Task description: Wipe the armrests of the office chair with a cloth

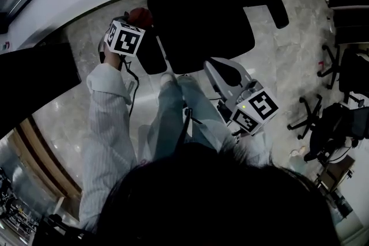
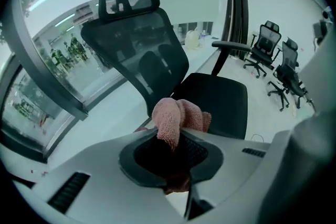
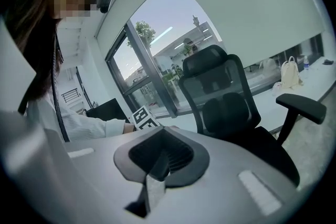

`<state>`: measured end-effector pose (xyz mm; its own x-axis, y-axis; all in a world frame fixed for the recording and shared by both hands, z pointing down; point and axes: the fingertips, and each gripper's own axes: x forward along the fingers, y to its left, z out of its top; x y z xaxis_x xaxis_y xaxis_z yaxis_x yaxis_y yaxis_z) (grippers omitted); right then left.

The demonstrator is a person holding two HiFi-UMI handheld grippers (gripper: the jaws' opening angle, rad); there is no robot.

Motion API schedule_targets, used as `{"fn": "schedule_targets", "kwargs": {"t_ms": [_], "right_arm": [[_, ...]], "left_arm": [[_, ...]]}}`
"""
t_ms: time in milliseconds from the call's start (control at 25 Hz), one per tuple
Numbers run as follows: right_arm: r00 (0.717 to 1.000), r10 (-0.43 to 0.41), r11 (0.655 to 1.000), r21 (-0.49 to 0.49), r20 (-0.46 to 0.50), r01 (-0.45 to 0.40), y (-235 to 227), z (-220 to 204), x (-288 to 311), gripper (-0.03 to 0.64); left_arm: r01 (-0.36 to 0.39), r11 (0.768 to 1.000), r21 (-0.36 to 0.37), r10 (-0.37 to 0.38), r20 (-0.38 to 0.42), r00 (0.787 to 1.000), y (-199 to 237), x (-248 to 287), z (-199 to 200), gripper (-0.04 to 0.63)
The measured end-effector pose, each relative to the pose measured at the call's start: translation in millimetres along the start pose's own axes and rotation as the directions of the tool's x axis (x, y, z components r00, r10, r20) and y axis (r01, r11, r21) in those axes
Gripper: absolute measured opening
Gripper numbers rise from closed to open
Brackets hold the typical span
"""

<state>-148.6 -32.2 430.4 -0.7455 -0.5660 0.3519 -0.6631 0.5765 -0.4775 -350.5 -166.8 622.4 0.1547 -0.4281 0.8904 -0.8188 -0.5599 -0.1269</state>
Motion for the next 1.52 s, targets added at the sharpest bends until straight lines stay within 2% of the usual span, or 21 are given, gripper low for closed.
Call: {"fn": "schedule_targets", "kwargs": {"t_ms": [200,480,680,800,1000,1280,1520], "right_arm": [[1.000,0.023,1.000,0.000,0.012,-0.023,4.5,0.8,-6.6,0.002],[0.995,0.092,0.996,-0.022,0.022,-0.092,26.9,6.1,-6.6,0.002],[0.992,0.127,0.992,-0.026,0.017,-0.127,35.2,9.6,-6.9,0.002],[0.991,0.131,0.991,-0.024,0.011,-0.131,40.6,7.8,-3.6,0.002],[0.994,0.110,0.994,-0.008,0.000,-0.110,34.3,1.3,0.6,0.002],[0.998,0.054,0.998,0.036,-0.011,-0.054,9.0,-4.3,3.6,0.002],[1.000,0.025,0.998,0.056,-0.003,-0.025,-5.1,-2.7,2.3,0.002]], "left_arm": [[0.094,0.995,0.021,-0.094,0.000,0.996,-52.6,-22.3,-17.0,0.055],[0.260,0.964,0.047,-0.259,-0.028,0.965,-132.6,-72.2,-57.1,0.055],[0.285,0.958,0.039,-0.284,-0.023,0.958,-160.4,-93.0,-75.1,0.055],[0.242,0.967,0.075,-0.242,-0.008,0.970,-150.8,-92.5,-76.8,0.055],[0.134,0.987,0.088,-0.135,0.009,0.991,-101.4,-65.8,-59.3,0.055],[-0.009,1.000,0.028,0.009,0.004,1.000,-17.1,-15.7,-23.7,0.055],[-0.139,0.990,-0.029,0.140,0.027,0.990,29.9,9.4,6.6,0.055]]}}
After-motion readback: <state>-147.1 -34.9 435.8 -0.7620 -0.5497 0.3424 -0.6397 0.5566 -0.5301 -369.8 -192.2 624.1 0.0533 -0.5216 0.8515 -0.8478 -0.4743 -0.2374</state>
